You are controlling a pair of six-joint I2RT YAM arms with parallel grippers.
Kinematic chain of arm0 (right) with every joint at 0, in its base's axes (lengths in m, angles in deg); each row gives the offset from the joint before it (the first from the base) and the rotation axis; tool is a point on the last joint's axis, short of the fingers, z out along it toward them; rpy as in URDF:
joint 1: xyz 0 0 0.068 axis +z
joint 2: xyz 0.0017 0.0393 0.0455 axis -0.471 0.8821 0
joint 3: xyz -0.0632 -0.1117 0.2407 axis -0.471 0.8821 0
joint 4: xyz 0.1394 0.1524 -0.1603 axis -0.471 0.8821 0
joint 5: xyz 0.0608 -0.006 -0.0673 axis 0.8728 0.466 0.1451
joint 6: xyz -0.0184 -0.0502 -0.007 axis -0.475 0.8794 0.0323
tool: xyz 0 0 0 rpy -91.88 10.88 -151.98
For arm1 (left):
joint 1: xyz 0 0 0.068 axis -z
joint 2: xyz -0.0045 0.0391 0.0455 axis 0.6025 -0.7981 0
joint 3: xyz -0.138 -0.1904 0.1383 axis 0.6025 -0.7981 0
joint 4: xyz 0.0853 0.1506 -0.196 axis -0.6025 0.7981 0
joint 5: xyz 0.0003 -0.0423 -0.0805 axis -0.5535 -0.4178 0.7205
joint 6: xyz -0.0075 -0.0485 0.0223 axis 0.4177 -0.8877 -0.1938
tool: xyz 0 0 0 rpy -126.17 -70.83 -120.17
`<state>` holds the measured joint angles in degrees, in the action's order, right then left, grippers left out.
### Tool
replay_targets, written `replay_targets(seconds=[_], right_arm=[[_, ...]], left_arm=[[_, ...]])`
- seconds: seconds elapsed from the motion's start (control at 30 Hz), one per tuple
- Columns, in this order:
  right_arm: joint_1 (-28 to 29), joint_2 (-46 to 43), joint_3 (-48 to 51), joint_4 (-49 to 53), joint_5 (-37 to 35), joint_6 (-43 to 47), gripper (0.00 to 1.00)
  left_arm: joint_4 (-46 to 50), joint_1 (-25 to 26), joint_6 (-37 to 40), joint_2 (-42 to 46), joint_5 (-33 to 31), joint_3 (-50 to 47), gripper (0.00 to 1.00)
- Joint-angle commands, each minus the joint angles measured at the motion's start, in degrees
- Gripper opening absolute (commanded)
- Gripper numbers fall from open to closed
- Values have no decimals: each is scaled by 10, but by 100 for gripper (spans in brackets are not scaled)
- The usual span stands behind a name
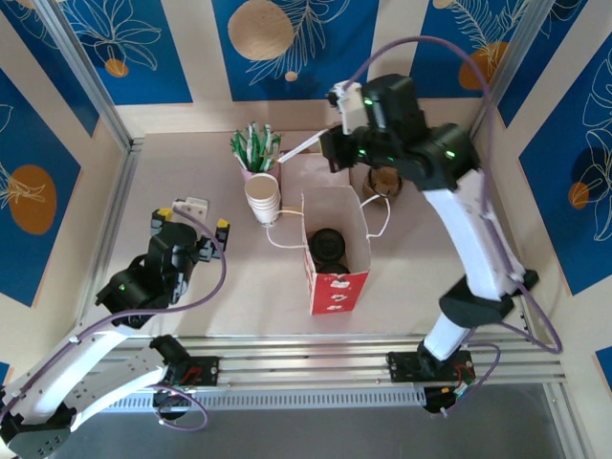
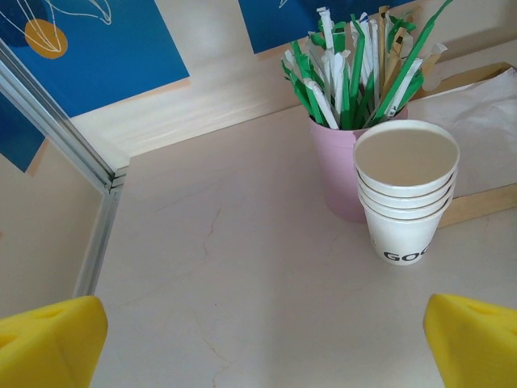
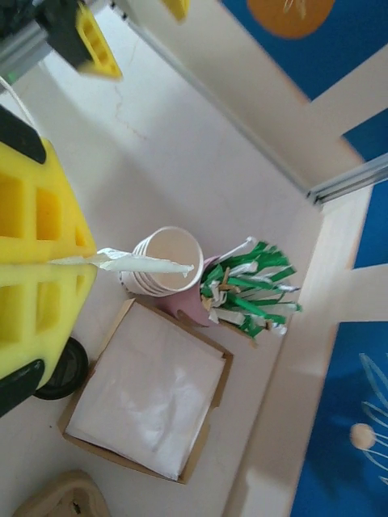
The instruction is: Pack the takeout coffee
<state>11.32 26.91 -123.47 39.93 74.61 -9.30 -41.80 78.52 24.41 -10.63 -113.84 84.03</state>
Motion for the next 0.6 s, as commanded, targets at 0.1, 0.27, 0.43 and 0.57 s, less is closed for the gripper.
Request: replay_targets(seconds=[0.1,0.27,0.43,0.57], right_arm=[[11,-149,77,49,-22,5,0],[29,-187,119,134,-40,-15,0],[63,-200,212,146,-71,-35,0],[85,-175,261,133,-93,-44,0]], left_arm=[[3,-9,-14,-20,32,30,100],[19,-9,-24,-95,79,111,100],[34,-9,-27,-195,126,208,100],[39,-9,-16,-277,145,278,100]])
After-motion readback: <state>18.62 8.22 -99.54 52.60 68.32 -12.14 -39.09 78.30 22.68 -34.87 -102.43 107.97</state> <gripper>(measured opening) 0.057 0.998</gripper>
